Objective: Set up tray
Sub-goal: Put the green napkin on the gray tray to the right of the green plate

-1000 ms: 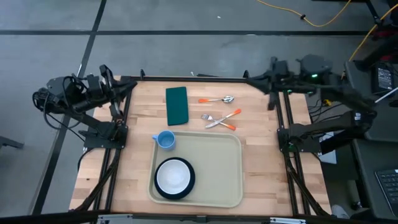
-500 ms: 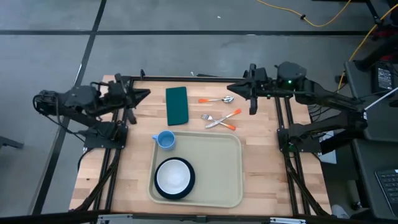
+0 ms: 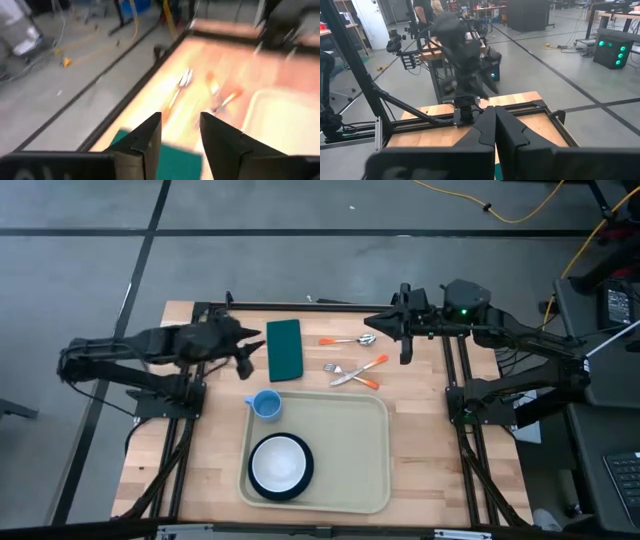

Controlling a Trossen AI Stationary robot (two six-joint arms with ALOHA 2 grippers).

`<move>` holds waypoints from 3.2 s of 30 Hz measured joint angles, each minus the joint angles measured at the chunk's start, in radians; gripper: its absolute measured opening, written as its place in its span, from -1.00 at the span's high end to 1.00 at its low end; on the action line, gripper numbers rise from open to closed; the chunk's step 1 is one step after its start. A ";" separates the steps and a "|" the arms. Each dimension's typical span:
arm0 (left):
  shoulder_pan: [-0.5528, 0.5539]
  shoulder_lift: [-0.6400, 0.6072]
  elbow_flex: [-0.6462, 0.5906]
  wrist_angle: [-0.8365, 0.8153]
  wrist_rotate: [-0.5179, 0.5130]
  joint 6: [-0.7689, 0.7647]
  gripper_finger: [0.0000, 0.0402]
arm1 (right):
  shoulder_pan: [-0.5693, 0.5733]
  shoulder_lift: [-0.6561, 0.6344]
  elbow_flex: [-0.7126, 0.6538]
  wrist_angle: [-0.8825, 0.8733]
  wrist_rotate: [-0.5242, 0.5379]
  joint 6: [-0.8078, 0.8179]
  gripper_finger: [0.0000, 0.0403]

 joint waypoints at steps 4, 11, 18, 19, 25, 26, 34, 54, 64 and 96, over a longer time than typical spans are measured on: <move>0.094 0.083 0.000 -0.024 0.046 0.067 0.26 | 0.000 0.000 0.000 -0.004 0.000 -0.001 0.99; 0.264 0.187 0.000 0.023 0.264 0.166 0.16 | 0.000 0.000 0.000 -0.005 0.005 0.000 0.99; 0.468 0.258 0.000 0.094 0.495 0.192 0.05 | 0.000 0.000 0.000 -0.064 0.007 -0.003 0.99; 0.494 0.270 0.000 0.111 0.535 0.193 0.03 | 0.000 0.000 0.000 -0.068 0.008 -0.002 0.99; 0.602 0.364 0.000 0.156 0.694 0.183 -0.05 | 0.000 0.000 0.000 -0.068 0.043 -0.006 0.99; 0.610 0.384 0.000 0.146 0.705 0.184 -0.06 | 0.000 0.000 0.000 -0.068 0.055 -0.006 0.99; 0.632 0.490 0.000 0.145 0.731 0.208 -0.09 | 0.000 0.000 0.000 -0.094 0.060 -0.025 0.99; 0.843 0.488 0.000 0.074 0.960 0.392 -0.07 | 0.000 0.000 0.001 -0.079 0.176 0.090 0.99; 0.987 0.574 0.000 0.050 1.113 0.438 -0.02 | 0.000 0.000 0.001 -0.079 0.178 0.109 0.99; 1.219 0.773 0.000 0.062 1.184 0.446 -0.18 | 0.000 0.000 0.001 -0.083 0.183 0.184 0.95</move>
